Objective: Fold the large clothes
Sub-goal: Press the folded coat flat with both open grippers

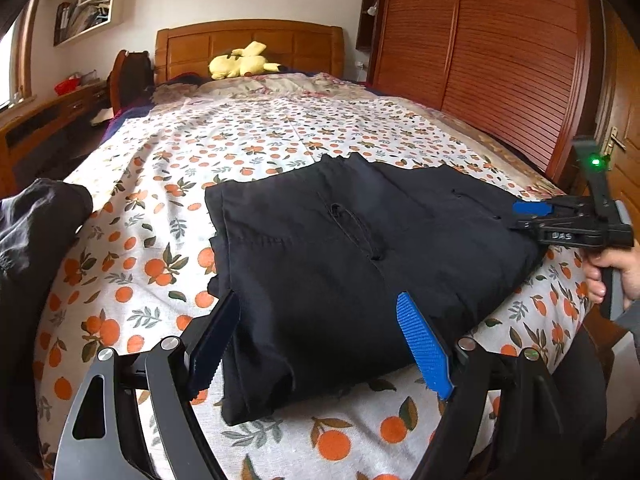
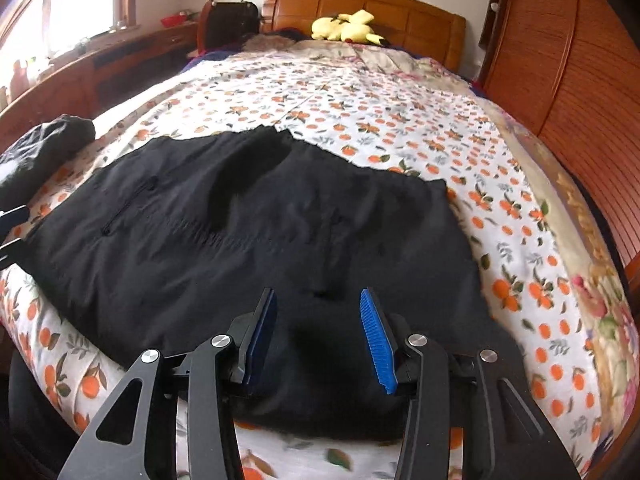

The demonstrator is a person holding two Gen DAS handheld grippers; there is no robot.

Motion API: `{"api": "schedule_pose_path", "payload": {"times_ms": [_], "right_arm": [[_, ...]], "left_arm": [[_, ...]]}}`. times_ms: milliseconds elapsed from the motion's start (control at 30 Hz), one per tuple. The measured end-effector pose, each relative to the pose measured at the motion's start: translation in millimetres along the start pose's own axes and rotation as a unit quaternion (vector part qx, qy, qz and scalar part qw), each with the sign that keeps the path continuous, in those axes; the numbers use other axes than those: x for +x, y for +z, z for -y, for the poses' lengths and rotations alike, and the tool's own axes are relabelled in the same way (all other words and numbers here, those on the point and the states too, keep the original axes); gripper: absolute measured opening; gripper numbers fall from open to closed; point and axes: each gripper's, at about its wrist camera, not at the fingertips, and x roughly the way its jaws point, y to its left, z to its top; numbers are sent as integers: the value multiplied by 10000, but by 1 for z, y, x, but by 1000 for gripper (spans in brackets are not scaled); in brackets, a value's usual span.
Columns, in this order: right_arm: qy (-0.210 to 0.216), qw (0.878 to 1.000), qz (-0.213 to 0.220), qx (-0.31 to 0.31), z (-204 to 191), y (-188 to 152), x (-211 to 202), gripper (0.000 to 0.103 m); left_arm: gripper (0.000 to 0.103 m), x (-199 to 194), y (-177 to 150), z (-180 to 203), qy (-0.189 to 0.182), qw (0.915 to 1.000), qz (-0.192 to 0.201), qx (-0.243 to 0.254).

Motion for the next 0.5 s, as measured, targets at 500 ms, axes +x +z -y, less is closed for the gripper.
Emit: {"api": "schedule_pose_path", "payload": {"times_ms": [500], "right_arm": [[320, 9988, -308, -210, -66, -8, 16, 51]], "left_arm": [[87, -16, -22, -14, 16, 9996, -114, 271]]}}
